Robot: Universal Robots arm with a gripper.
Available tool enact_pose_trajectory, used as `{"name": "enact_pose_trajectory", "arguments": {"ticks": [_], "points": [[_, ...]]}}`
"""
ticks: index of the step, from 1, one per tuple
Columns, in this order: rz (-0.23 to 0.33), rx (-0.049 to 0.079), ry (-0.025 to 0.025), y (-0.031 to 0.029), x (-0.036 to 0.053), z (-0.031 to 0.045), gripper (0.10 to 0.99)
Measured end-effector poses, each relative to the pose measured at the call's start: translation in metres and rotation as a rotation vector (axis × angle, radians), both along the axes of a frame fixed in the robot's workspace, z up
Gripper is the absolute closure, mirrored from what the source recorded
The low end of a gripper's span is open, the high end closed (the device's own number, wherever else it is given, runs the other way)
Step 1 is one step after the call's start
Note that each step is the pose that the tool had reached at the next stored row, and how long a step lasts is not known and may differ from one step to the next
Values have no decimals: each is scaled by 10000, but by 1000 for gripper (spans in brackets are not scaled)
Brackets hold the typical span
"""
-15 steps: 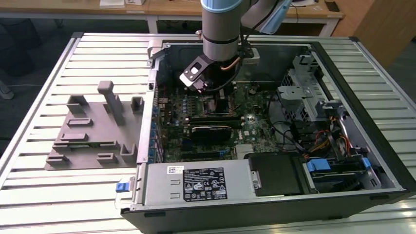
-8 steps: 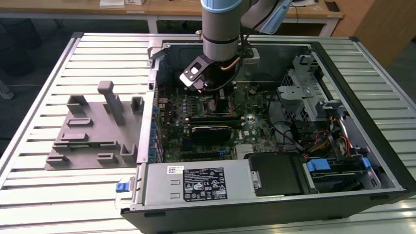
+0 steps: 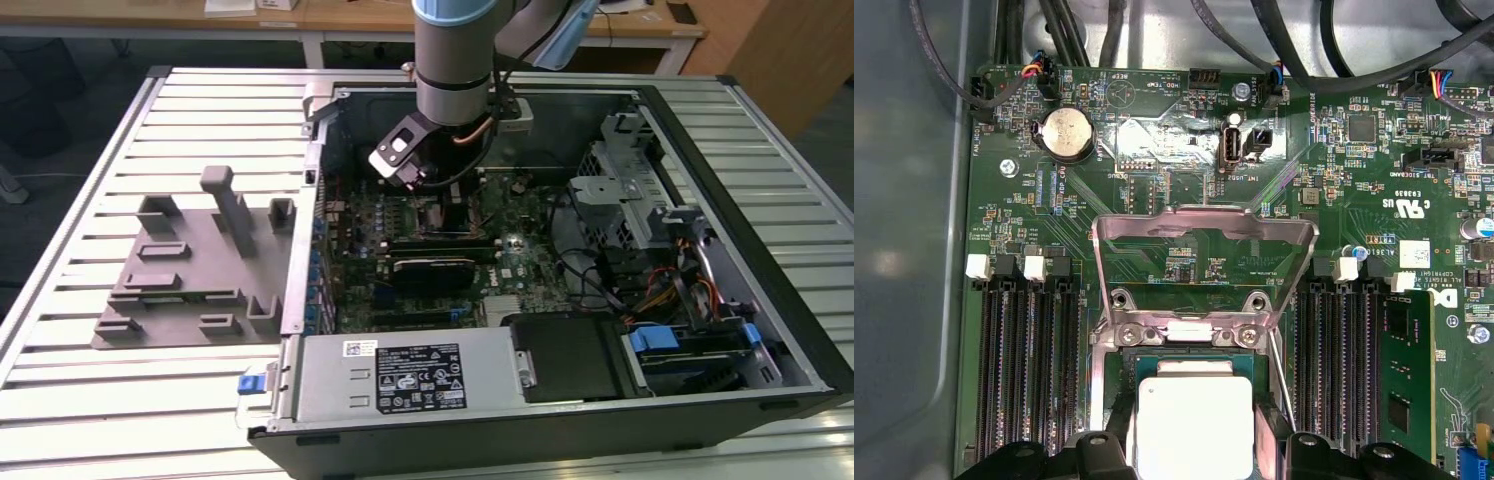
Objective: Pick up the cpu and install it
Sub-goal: 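Place the cpu into insertion slot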
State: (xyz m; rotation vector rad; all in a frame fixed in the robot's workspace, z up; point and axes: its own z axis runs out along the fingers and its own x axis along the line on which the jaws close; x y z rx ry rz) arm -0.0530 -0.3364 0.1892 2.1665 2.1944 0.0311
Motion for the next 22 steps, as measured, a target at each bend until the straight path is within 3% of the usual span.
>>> {"name": "enact_pose_trajectory", "arguments": {"ticks": [4,5,22], "points": [[0,-1,-5,0,0,0,533],[0,1,-3,0,0,0,475],[0,4,-2,0,0,29,475]]}}
